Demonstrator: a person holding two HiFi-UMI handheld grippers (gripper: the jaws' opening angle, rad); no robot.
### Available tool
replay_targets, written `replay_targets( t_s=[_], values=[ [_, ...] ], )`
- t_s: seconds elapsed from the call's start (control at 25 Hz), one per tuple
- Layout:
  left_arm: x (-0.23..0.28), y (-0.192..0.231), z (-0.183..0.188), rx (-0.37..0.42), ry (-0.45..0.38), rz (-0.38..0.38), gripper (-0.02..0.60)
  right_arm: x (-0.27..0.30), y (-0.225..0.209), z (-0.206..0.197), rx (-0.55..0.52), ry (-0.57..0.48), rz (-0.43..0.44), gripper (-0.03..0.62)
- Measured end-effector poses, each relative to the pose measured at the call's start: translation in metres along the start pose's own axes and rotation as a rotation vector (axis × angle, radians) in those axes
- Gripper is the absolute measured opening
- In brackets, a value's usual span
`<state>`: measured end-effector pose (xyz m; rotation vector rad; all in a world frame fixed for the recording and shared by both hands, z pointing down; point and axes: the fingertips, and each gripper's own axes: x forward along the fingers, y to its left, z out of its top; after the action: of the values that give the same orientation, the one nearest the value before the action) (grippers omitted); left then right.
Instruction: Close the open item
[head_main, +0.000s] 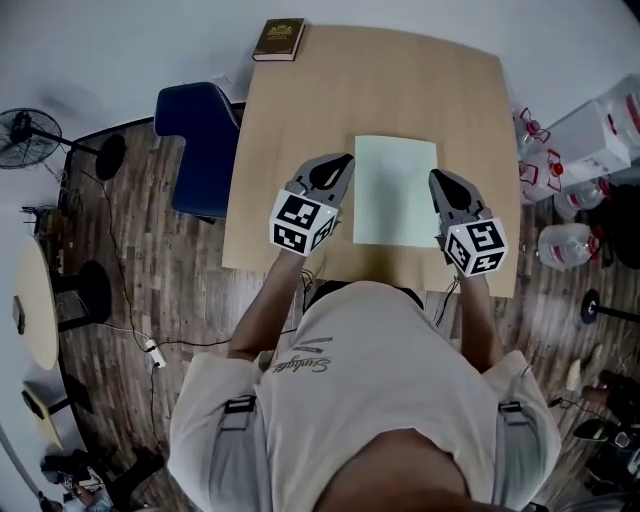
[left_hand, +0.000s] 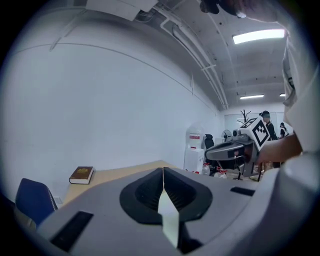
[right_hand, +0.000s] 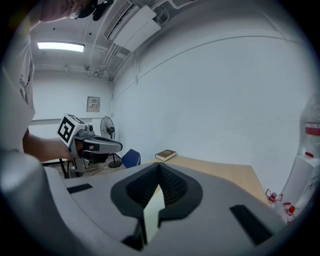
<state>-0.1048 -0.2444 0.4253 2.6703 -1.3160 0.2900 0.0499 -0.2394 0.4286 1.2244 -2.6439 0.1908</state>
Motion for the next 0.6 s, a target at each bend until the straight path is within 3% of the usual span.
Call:
replay_targets(
  t_s=[0.28,0.6],
  values=[
    [-0.020,0.026,0.051,0.028,-0.097,0.071,0.015,-0.006,0.000,0.063,-0.082,-0.101,0.001,-0.005],
    [-0.029,0.021,0.097,0.093,-0.182,0.102,0.015,-0.028,0.001,0.111,-0.125,-0.214,-0.016,-0.005]
  ],
)
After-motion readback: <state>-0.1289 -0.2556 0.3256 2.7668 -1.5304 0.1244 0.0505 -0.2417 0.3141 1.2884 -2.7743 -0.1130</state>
